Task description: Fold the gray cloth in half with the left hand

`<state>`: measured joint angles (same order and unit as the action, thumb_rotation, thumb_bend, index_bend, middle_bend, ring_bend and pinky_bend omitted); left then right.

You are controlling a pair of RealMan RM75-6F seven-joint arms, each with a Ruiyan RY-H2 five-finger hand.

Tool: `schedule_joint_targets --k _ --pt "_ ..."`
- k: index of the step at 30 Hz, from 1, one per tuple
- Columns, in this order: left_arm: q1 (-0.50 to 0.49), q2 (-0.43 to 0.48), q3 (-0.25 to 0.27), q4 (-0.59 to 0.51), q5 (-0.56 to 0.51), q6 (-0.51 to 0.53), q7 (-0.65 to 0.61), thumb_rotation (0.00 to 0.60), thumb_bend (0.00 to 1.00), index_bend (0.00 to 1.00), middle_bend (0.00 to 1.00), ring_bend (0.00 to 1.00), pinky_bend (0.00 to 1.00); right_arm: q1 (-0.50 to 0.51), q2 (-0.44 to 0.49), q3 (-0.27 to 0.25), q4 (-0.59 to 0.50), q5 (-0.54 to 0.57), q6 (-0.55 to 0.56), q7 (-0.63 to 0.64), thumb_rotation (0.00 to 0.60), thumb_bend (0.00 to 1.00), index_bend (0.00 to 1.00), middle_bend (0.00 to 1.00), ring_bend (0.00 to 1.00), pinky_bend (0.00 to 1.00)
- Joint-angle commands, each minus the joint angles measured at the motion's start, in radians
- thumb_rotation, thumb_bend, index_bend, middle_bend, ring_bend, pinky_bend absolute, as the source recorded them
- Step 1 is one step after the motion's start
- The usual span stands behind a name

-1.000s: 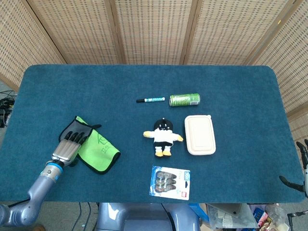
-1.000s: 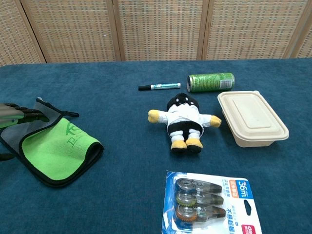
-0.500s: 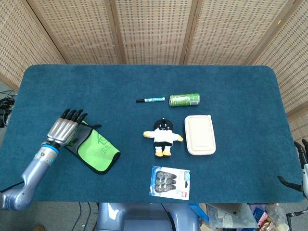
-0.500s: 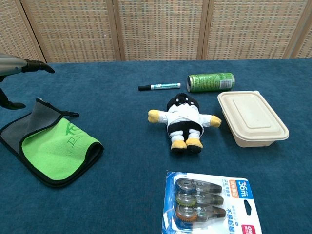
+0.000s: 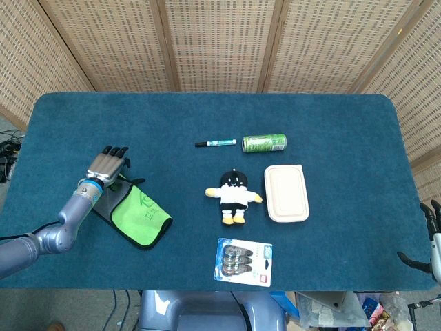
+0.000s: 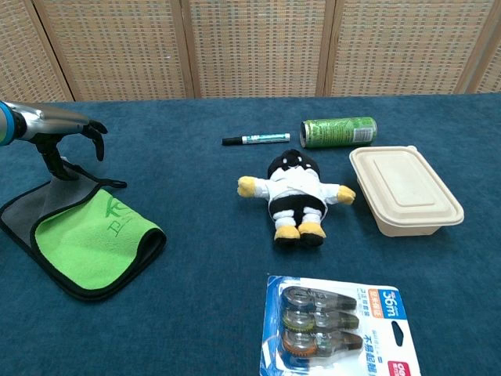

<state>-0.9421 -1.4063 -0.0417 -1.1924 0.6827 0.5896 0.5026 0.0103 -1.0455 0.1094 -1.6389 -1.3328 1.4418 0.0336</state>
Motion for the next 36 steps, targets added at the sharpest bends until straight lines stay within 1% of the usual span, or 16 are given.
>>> schedule_joint_targets --k 1,5,9,18,20,25,29,32,34,36 --pt "-0.015 -0.023 0.006 0.021 -0.022 -0.012 -0.006 0.6 0.35 0.35 0.0 0.0 0.0 0.002 -0.001 0.0 0.002 0.002 -0.004 0.0 0.6 0.0 0.0 0.0 0.0 0.0" --pt "-0.021 -0.026 0.005 0.022 -0.025 -0.018 -0.025 0.6 0.35 0.4 0.0 0.0 0.0 0.003 -0.001 0.001 0.005 0.008 -0.009 0.006 0.6 0.0 0.0 0.0 0.0 0.0" --pt "-0.032 -0.016 0.022 0.012 -0.047 -0.004 -0.008 0.6 0.35 0.47 0.0 0.0 0.0 0.005 -0.001 0.002 0.008 0.012 -0.015 0.009 0.6 0.0 0.0 0.0 0.0 0.0" --pt "-0.05 -0.018 0.056 0.008 -0.113 0.013 0.029 0.6 0.35 0.5 0.0 0.0 0.0 0.006 -0.002 0.001 0.007 0.012 -0.017 0.009 0.6 0.0 0.0 0.0 0.0 0.0" --pt "-0.053 -0.019 0.06 0.007 -0.124 0.011 0.03 0.6 0.35 0.52 0.0 0.0 0.0 0.006 -0.002 0.001 0.007 0.012 -0.017 0.008 0.6 0.0 0.0 0.0 0.0 0.0" --pt "-0.054 -0.017 0.064 0.002 -0.125 0.017 0.023 0.6 0.35 0.61 0.0 0.0 0.0 0.007 -0.002 0.001 0.007 0.013 -0.019 0.009 0.6 0.0 0.0 0.0 0.0 0.0" --pt "-0.052 -0.014 0.069 0.003 -0.125 0.025 0.019 0.6 0.35 0.62 0.0 0.0 0.0 0.009 -0.003 0.0 0.008 0.014 -0.023 0.008 0.6 0.0 0.0 0.0 0.0 0.0" --pt "-0.051 -0.012 0.069 0.002 -0.122 0.025 0.013 0.6 0.39 0.62 0.0 0.0 0.0 0.009 -0.003 0.0 0.008 0.013 -0.023 0.008 0.6 0.0 0.0 0.0 0.0 0.0" --pt "-0.049 -0.009 0.067 0.0 -0.113 0.025 0.005 0.6 0.47 0.63 0.0 0.0 0.0 0.009 -0.003 0.0 0.008 0.013 -0.023 0.008 0.6 0.0 0.0 0.0 0.0 0.0" --pt "-0.046 -0.004 0.066 -0.005 -0.101 0.025 -0.005 0.6 0.52 0.63 0.0 0.0 0.0 0.009 -0.003 0.0 0.008 0.014 -0.023 0.008 0.6 0.0 0.0 0.0 0.0 0.0"
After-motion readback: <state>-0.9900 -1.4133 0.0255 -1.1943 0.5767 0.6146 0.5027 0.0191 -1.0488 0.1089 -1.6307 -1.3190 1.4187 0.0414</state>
